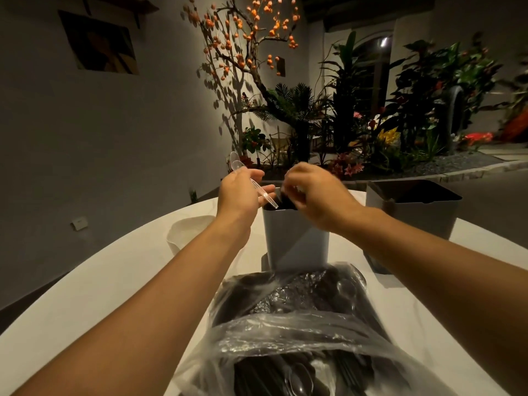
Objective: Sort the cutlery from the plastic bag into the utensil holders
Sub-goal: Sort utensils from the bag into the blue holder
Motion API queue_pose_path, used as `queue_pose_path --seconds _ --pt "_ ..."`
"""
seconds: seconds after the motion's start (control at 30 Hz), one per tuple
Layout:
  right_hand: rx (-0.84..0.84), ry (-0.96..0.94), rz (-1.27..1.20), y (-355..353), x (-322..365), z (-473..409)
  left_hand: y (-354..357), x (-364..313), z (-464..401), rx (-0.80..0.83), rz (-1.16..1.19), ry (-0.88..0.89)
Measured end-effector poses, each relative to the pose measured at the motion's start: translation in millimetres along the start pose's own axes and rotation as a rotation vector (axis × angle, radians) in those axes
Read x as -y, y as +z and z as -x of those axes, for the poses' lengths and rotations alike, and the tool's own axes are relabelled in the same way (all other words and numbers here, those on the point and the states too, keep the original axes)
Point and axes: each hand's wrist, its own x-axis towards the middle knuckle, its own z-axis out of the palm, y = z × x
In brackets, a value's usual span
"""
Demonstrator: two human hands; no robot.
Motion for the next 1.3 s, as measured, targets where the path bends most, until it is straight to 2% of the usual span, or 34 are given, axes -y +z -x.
queue_pose_path --seconds 0.03,0.13,0.23,0.3,0.4,0.5,0.63,0.7,0.93,1.07,1.13,1.27,1.3 --pt "0.077 0.011 0.046 5.6 -3.7 3.3 -1.8 2.5 -1.2 -0.005 -0.006 -0.001" --pt "0.104 0.057 -0.022 7.1 -3.6 6.3 -6.9 8.7 -3.2 -0.013 -0.040 0.000" --pt "0.356 0.079 -0.047 3.1 6.0 -5.9 -10.5 11.0 -4.1 -0.007 -0.072 -0.012" --pt "0.419 0.049 -0.003 0.1 10.8 -13.3 -12.0 10.3 -2.8 0.003 -0.097 -0.002" --pt "0.201 0.009 -0.082 -5.8 16.3 -16.3 -17.5 4.7 1.4 0.051 -0.112 0.023" --pt "0.016 0.096 -0.433 -18.3 32.2 -19.3 -26.3 0.6 7.5 0.172 -0.140 0.020" --pt "0.073 0.112 -0.695 -32.0 61.8 -26.5 -39.6 -2.0 21.5 0.228 -0.252 0.024" --pt "0.108 0.082 -0.685 -31.2 73.9 -28.0 -49.8 -2.9 28.7 0.248 -0.259 0.001" --pt "0.228 -0.004 -0.752 -17.4 104.6 -32.9 -98.7 -8.6 23.2 0.330 -0.001 -0.156" --pt "0.139 -0.016 -0.670 -0.5 120.4 -43.1 -116.1 -5.8 14.6 0.362 -0.021 -0.189" --pt "0.080 -0.010 -0.621 6.9 127.6 -50.1 -120.3 -3.8 7.9 0.323 -0.034 -0.123" --pt "-0.065 0.053 -0.493 24.0 131.1 -65.2 -134.4 -2.2 -11.2 0.016 -0.141 0.066" --pt "-0.084 0.063 -0.473 30.9 130.0 -68.6 -139.4 -0.8 -17.2 -0.013 -0.149 0.089"
